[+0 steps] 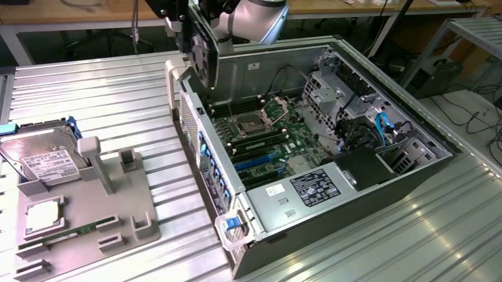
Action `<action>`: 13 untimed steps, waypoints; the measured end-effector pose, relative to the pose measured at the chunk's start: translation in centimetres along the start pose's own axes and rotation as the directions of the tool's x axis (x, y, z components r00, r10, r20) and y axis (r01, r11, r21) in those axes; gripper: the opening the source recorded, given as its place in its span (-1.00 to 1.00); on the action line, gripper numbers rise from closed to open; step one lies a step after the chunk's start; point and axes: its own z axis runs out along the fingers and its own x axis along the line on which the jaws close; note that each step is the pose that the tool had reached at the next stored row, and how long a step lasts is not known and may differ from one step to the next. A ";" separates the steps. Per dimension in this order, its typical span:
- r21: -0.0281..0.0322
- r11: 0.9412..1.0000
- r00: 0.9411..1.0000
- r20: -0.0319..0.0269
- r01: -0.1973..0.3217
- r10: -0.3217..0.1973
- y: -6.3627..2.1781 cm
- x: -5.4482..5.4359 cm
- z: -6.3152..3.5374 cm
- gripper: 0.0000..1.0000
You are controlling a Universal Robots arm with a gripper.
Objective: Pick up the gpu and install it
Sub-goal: 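Pick up the gpu and move the gpu toward the slot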
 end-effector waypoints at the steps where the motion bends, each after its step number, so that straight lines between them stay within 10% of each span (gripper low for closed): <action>1: 0.000 1.000 1.000 0.000 0.000 0.000 0.00 -0.3 0.04 -0.44; 13: 0.000 1.000 1.000 0.000 -0.001 0.001 -0.11 -3.8 0.47 -0.44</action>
